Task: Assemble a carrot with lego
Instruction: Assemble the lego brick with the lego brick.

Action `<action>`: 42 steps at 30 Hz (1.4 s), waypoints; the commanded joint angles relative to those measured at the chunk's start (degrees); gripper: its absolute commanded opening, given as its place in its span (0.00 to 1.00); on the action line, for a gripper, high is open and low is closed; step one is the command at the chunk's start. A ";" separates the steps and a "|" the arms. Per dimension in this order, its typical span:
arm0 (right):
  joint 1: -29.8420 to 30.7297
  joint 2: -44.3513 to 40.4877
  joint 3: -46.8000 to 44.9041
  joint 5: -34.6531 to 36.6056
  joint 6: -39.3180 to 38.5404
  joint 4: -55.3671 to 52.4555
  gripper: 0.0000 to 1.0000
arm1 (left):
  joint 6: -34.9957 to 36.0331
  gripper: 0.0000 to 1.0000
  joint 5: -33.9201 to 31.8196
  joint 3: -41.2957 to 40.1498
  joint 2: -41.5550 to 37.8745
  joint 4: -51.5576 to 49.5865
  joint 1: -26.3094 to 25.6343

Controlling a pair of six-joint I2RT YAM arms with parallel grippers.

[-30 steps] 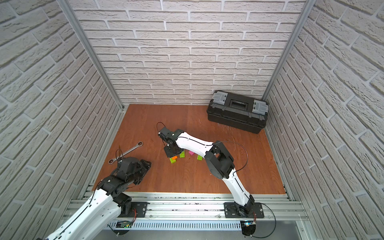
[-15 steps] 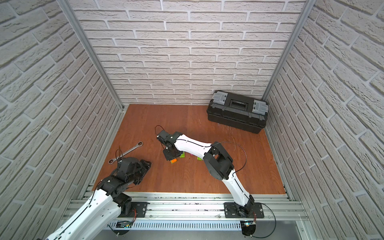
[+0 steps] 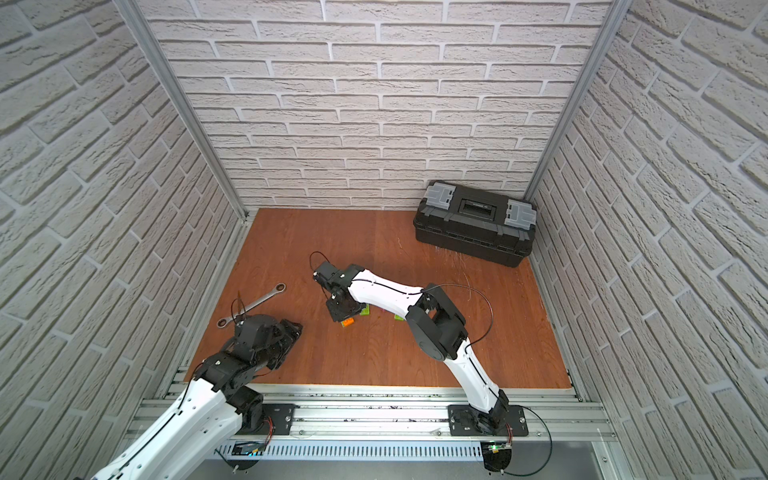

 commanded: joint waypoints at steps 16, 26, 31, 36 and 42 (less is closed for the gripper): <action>1.26 0.48 -0.80 1.27 3.36 -0.08 0.07 | -0.39 0.81 -0.01 -1.09 -0.34 1.04 0.43; 1.31 1.87 -0.01 1.71 3.52 -0.90 0.07 | -0.31 0.81 -0.01 -1.00 0.25 1.40 0.47; 1.31 2.59 0.32 1.71 3.56 -1.21 0.07 | -0.20 0.81 0.04 -1.00 0.62 1.67 0.47; 1.22 3.96 2.06 1.62 3.23 -2.33 0.07 | -0.18 0.81 0.12 -1.05 0.84 1.75 0.46; 1.22 5.48 3.33 1.28 3.23 -2.97 0.07 | -0.34 0.81 0.12 -1.32 0.54 1.59 0.47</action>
